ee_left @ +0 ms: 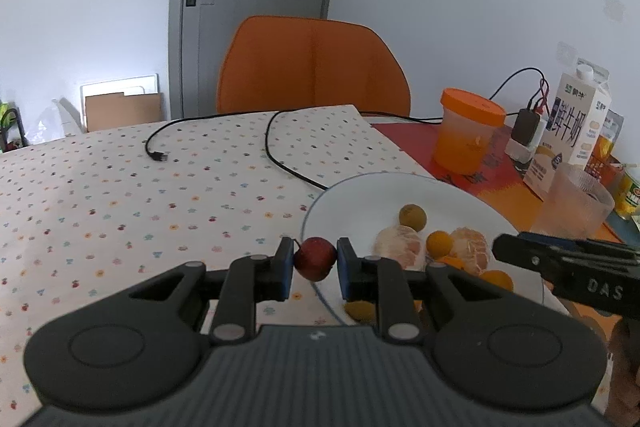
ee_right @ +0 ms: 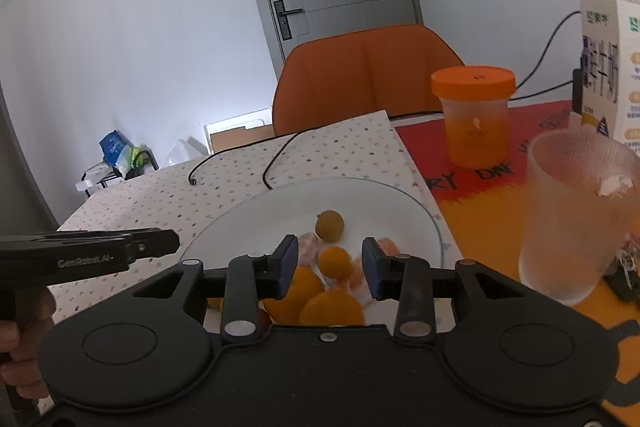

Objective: Organize fruits

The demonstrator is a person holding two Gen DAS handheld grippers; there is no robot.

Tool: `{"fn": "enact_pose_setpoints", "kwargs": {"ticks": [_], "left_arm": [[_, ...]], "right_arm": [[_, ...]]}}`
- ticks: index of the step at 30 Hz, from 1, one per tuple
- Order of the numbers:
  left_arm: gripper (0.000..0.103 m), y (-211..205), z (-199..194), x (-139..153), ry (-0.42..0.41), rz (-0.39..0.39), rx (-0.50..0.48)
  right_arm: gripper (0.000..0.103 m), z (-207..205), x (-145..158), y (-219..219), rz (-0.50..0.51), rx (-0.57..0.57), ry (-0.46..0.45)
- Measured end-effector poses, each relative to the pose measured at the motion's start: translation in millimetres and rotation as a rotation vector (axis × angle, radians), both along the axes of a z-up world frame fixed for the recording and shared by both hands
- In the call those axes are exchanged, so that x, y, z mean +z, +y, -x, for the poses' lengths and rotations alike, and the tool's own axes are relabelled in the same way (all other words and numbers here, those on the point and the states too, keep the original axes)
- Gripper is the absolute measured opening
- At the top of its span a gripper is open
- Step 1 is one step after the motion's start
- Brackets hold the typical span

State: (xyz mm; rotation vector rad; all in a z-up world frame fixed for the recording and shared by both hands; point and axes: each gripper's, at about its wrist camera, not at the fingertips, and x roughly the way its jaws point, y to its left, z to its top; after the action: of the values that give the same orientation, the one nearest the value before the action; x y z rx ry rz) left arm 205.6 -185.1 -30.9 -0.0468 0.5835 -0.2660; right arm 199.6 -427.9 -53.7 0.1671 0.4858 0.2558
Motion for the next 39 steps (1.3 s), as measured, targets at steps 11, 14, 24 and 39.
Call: {"fn": "enact_pose_setpoints", "kwargs": {"ticks": [11, 14, 24, 39], "left_arm": [[0.031, -4, -4, 1, 0.011, 0.012, -0.007], [0.036, 2, 0, 1, 0.018, 0.007, 0.005], [0.060, 24, 21, 6, 0.033, 0.005, 0.055], [0.093, 62, 58, 16, 0.025, 0.022, 0.133]], "right_arm": [[0.037, 18, -7, -13, -0.009, -0.021, 0.025], [0.037, 19, -7, -12, -0.014, -0.022, 0.023], [0.044, 24, -4, -3, -0.023, -0.002, 0.015], [0.062, 41, 7, 19, -0.006, 0.026, 0.009]]}}
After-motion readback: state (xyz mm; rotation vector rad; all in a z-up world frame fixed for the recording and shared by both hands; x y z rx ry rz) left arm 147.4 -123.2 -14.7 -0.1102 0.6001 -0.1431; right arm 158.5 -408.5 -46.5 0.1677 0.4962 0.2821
